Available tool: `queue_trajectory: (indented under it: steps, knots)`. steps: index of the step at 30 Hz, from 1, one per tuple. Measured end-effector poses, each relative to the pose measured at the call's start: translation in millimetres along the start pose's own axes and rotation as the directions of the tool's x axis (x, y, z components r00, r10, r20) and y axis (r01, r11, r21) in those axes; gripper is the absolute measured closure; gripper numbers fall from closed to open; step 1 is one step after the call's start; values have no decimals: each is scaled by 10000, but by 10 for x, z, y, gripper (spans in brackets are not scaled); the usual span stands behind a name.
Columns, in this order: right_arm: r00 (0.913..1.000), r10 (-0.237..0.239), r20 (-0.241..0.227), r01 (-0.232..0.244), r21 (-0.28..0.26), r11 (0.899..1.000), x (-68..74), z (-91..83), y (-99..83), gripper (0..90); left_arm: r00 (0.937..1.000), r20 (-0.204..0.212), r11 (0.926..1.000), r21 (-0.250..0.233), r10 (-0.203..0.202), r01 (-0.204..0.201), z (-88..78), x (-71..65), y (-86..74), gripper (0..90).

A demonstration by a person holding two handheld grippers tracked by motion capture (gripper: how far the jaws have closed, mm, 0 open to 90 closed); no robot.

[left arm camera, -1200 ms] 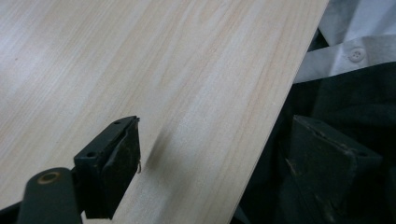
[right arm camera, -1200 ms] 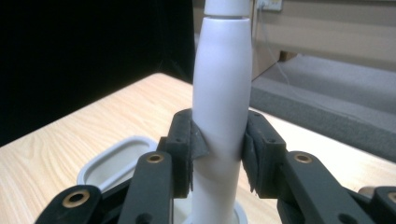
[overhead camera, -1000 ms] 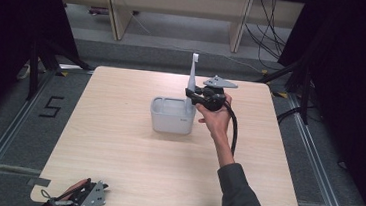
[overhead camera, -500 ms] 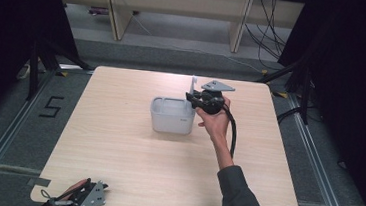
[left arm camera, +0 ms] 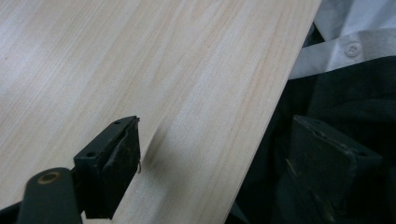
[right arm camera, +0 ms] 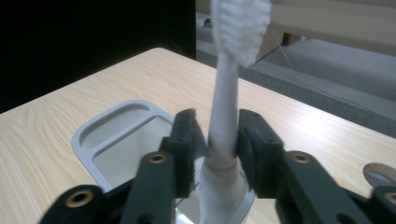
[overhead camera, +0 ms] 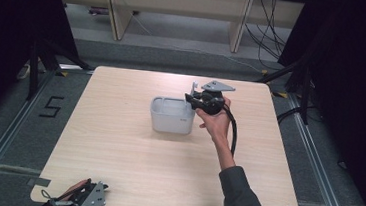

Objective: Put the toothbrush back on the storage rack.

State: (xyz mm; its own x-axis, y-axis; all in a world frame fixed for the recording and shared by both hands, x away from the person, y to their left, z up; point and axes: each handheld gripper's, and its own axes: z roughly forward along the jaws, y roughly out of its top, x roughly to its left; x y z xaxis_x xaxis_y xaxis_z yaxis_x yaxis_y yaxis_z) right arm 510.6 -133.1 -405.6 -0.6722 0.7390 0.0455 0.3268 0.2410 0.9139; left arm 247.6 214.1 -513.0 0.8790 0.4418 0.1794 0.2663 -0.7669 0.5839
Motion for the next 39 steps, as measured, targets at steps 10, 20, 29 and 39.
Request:
queue_trajectory:
  steps: [10, 20, 29, 39]
  knots:
    - [9997, 20, 229, -21, 29, 10000, 33, -110, -1, 498, 10000, 67, 10000, 13, -34, 34, 7, -7, -3, 168]
    - [9995, 260, 178, -254, -294, 9992, 57, -276, -77, 392, 10000, 41, 10000, -46, -70, 71, -7, -4, -2, 168]
    - [9999, 159, -57, -160, -326, 9993, 133, -386, -122, 367, 10000, 43, 10000, 67, -42, 41, 3, 8, 5, 168]
    - [9994, 317, -110, -319, -196, 9993, 178, -467, -177, 354, 10000, 34, 10000, 21, -60, 60, -11, 3, 1, 168]
